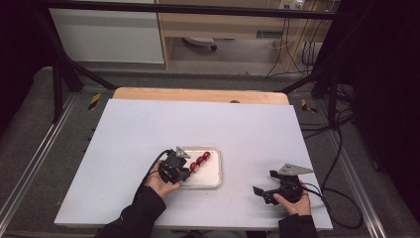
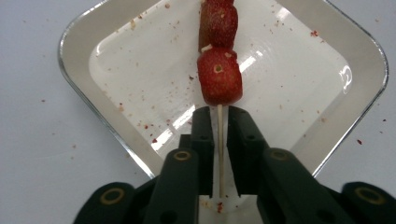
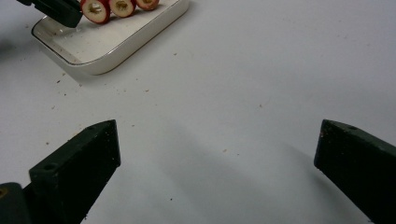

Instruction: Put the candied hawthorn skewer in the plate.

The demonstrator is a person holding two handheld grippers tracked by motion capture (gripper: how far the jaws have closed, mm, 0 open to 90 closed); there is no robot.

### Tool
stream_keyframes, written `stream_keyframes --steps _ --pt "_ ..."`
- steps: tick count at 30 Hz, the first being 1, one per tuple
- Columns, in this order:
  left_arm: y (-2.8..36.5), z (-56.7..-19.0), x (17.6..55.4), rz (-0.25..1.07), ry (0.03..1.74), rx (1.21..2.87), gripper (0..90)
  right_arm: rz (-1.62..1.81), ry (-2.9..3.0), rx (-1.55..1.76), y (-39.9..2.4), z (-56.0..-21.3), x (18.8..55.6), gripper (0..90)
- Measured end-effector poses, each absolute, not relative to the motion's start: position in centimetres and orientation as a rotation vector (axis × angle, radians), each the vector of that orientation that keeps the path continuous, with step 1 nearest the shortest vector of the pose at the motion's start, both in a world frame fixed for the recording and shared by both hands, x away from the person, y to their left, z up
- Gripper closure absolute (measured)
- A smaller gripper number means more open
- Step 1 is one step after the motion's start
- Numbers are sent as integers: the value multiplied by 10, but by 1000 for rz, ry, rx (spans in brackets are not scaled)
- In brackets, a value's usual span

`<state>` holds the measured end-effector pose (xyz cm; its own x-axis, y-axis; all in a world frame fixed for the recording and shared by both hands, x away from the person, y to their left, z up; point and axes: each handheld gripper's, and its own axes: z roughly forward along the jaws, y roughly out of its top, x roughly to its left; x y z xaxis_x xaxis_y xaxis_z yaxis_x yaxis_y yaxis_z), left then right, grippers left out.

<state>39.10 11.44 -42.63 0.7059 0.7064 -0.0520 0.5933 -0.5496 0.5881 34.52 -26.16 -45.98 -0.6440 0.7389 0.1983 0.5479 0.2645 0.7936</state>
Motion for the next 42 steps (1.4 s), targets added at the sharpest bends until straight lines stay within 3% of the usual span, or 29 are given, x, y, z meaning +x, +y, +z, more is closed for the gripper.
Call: stream_keyframes --steps 11,17,29,42 --pt "150 -415 380 275 861 2272 320 1322 2318 1211 -261 -460 345 8" --pt "179 -418 373 258 868 2241 170 1317 2322 1211 -261 -460 346 6" --pt "233 -431 356 279 930 2151 88 1305 2330 1222 -261 -460 346 6" --pt "274 -450 341 314 972 2080 79 1300 2340 1224 -260 -461 346 6"
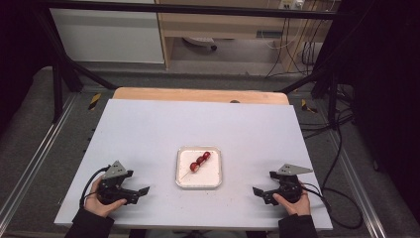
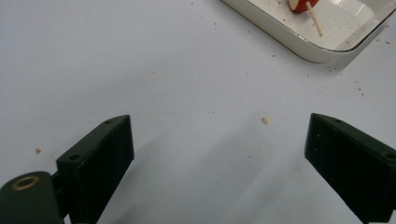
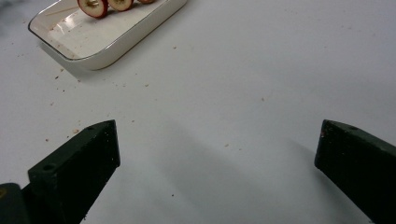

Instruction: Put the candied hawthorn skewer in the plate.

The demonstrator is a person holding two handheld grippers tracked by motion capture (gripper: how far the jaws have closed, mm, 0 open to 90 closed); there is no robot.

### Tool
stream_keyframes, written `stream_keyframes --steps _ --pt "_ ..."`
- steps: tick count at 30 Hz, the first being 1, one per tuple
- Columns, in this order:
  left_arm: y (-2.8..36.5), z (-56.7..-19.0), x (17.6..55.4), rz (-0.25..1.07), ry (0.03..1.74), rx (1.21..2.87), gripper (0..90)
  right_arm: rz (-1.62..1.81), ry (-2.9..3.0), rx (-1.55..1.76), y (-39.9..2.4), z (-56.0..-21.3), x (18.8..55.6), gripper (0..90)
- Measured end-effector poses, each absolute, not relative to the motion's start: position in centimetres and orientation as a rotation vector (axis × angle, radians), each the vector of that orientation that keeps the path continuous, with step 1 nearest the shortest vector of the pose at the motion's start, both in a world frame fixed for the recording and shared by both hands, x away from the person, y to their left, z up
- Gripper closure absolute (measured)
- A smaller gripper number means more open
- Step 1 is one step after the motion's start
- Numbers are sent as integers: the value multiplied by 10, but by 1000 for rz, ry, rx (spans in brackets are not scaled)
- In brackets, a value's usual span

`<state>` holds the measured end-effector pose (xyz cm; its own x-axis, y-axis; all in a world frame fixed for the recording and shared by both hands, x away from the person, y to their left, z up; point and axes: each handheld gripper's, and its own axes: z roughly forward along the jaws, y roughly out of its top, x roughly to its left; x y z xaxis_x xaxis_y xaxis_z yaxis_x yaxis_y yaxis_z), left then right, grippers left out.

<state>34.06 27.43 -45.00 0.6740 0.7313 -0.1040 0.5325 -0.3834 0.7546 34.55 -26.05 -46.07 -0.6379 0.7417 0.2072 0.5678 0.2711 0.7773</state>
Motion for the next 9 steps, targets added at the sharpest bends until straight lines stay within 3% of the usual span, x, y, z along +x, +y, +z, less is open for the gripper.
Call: stream_keyframes --steps 9 --pt "279 -455 341 308 976 2068 82 1287 2353 1220 -261 -460 346 6"
